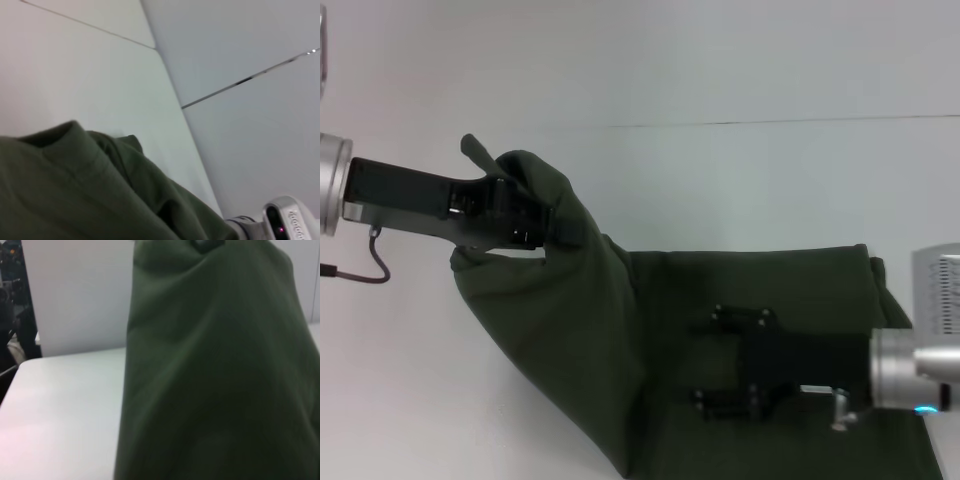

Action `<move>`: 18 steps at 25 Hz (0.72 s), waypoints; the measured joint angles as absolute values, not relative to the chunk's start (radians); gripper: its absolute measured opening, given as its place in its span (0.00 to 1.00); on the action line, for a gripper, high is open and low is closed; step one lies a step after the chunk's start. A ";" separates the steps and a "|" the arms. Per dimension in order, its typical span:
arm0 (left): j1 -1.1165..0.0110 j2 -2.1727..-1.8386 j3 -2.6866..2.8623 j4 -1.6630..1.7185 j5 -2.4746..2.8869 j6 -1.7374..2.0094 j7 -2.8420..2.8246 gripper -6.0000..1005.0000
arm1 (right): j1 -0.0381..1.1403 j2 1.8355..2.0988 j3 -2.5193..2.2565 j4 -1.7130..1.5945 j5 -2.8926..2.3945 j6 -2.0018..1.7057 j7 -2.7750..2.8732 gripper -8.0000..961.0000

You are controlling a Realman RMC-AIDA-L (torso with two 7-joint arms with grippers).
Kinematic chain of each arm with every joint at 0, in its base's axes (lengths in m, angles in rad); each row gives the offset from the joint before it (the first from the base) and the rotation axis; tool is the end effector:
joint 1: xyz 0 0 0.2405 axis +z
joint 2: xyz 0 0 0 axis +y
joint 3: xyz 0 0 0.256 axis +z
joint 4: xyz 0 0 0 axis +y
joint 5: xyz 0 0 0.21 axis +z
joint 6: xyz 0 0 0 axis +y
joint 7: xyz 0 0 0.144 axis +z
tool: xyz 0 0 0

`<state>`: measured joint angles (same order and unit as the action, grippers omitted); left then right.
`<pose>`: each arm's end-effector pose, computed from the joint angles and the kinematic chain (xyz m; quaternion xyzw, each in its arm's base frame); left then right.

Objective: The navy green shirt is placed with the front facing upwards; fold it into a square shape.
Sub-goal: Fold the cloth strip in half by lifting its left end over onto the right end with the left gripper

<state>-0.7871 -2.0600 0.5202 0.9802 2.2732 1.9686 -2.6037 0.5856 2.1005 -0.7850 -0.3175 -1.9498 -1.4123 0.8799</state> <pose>-0.1733 0.3550 0.0634 0.8100 0.5605 0.1594 0.0664 0.2619 0.3050 -0.0756 -0.9644 0.0853 0.2245 0.1105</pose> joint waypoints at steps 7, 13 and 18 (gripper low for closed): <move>-0.774 -2.051 0.524 0.980 2.230 1.978 -2.587 0.06 | 0.679 2.107 -0.786 -0.172 -1.901 -1.272 0.788 0.90; -0.771 -2.038 0.524 0.976 2.188 1.986 -2.570 0.06 | 0.754 2.113 -0.782 -0.098 -1.898 -1.197 0.767 0.90; -0.767 -2.033 0.523 0.977 2.155 2.002 -2.559 0.06 | 0.822 2.117 -0.775 -0.038 -1.897 -1.160 0.750 0.90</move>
